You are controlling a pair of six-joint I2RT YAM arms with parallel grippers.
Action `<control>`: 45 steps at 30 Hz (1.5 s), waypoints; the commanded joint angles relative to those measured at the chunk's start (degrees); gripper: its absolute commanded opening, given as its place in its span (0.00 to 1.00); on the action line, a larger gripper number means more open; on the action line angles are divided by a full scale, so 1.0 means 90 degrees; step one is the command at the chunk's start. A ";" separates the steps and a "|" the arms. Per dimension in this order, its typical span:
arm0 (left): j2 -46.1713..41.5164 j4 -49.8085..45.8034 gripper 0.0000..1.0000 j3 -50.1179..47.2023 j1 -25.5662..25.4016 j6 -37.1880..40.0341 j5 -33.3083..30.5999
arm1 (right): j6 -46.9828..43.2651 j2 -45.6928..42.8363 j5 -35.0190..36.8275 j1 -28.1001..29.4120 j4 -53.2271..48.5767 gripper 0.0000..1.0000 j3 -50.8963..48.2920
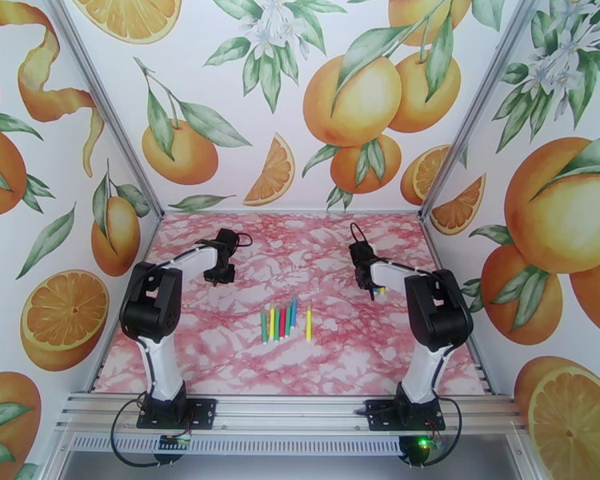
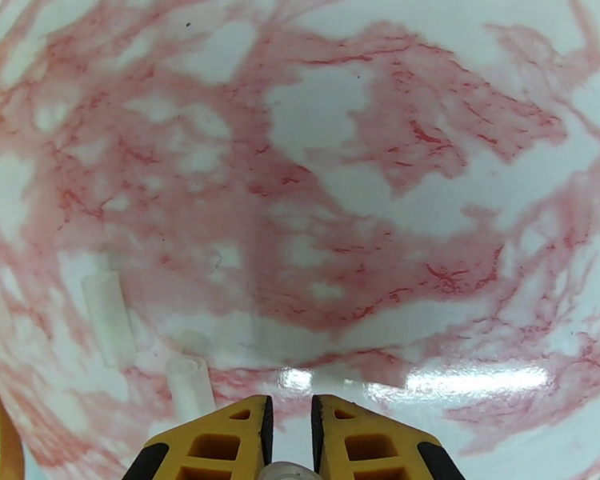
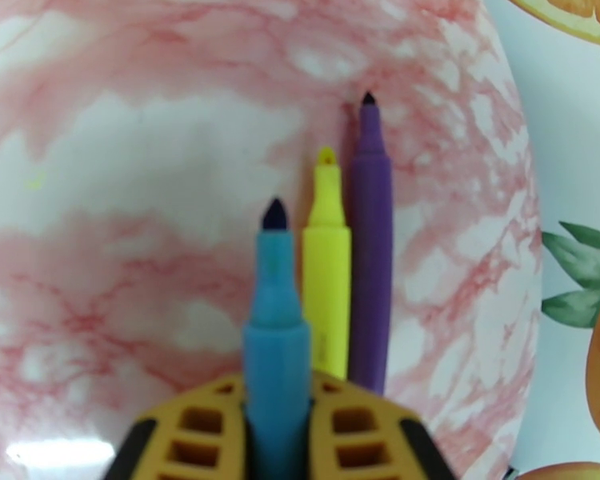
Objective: Open the pen caps
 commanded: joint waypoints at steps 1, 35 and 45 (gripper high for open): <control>0.0157 -0.0002 0.21 -0.0088 0.0069 0.0032 -0.0101 | 0.0087 0.0157 0.0076 -0.0045 -0.0147 0.09 0.0158; -0.0325 -0.0117 0.29 -0.0116 0.0135 0.0066 -0.0048 | 0.0057 -0.0195 0.0034 -0.0043 -0.0462 0.32 0.0195; -0.1283 0.0072 0.37 -0.0184 0.0135 0.0180 0.0740 | 0.0027 -0.1274 -0.0897 0.0013 -0.0548 0.44 -0.0097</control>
